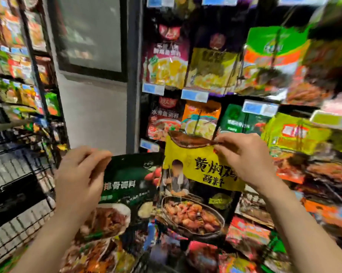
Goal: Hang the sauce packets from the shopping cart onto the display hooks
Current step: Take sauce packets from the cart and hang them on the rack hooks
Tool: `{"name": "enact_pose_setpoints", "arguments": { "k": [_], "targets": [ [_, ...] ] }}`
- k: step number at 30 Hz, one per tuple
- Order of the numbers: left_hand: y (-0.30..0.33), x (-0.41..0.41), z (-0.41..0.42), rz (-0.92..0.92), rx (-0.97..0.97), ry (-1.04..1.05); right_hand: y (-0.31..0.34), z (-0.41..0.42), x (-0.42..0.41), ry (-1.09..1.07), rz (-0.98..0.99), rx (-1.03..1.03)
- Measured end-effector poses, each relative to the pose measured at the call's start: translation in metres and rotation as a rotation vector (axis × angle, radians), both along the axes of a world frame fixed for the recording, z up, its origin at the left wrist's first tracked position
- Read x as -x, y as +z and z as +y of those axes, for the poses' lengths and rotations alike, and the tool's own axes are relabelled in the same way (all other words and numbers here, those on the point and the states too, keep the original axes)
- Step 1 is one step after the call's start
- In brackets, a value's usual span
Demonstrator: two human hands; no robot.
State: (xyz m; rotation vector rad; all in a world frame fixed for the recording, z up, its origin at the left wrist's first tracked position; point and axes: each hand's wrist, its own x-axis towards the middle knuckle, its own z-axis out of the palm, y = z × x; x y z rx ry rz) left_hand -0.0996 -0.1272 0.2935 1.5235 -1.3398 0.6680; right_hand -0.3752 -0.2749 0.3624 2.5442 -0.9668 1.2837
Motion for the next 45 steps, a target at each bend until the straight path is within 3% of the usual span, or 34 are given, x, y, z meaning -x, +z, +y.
{"name": "enact_pose_setpoints", "arguments": {
  "k": [13, 19, 22, 28, 34, 45],
  "targets": [
    [0.087, 0.22, -0.16, -0.083, 0.156, -0.502, 0.094, -0.044, 0.252, -0.284, -0.057, 0.332],
    [0.114, 0.31, -0.208, 0.013, 0.22, -0.646, 0.134, -0.056, 0.339, -0.372, -0.102, 0.307],
    [0.126, 0.339, -0.224, 0.03, 0.221, -0.683, 0.144, -0.062, 0.359, -0.396, -0.075, 0.331],
    [0.14, 0.364, -0.245, 0.019, 0.214, -0.744, 0.15, -0.075, 0.379, -0.422, -0.217, 0.219],
    [0.131, 0.353, -0.257, -0.057, 0.172, -0.773, 0.135, -0.075, 0.381, -0.442, -0.202, 0.176],
    [0.054, 0.33, -0.275, -0.2, -0.083, -0.761, 0.006, -0.09, 0.378, -0.494, -0.094, -0.252]
  ]
}}
